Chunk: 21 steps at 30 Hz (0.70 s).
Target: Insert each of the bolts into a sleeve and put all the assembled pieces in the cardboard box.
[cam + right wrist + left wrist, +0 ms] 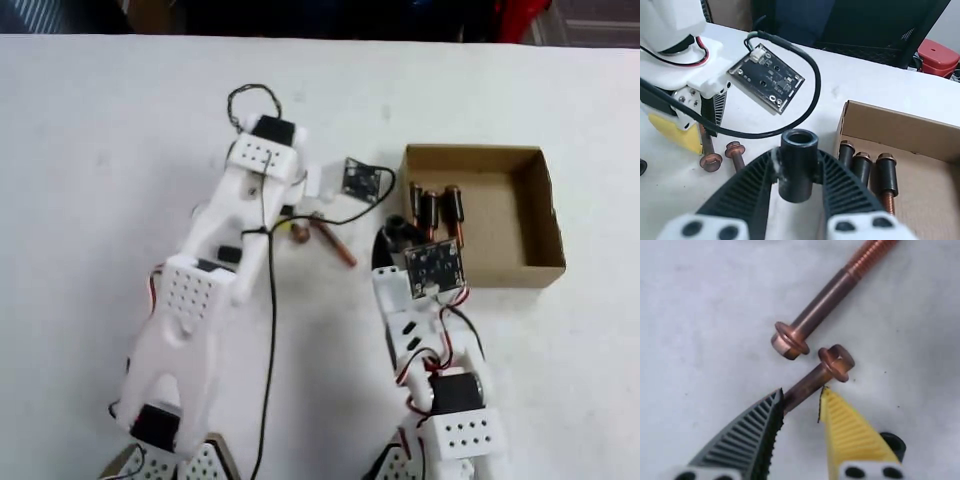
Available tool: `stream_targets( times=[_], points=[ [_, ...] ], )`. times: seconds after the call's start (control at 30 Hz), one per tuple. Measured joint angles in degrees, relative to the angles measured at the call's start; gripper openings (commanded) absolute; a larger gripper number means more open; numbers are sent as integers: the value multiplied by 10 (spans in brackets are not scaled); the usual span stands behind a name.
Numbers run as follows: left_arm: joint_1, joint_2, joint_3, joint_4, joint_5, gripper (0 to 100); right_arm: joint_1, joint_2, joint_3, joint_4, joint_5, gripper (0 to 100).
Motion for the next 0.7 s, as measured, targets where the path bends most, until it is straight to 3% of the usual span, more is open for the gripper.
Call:
stream_targets(
  times=[0.7],
  points=[
    [39, 9, -3, 47, 2, 22, 3, 0, 0, 0, 0, 17]
  ],
)
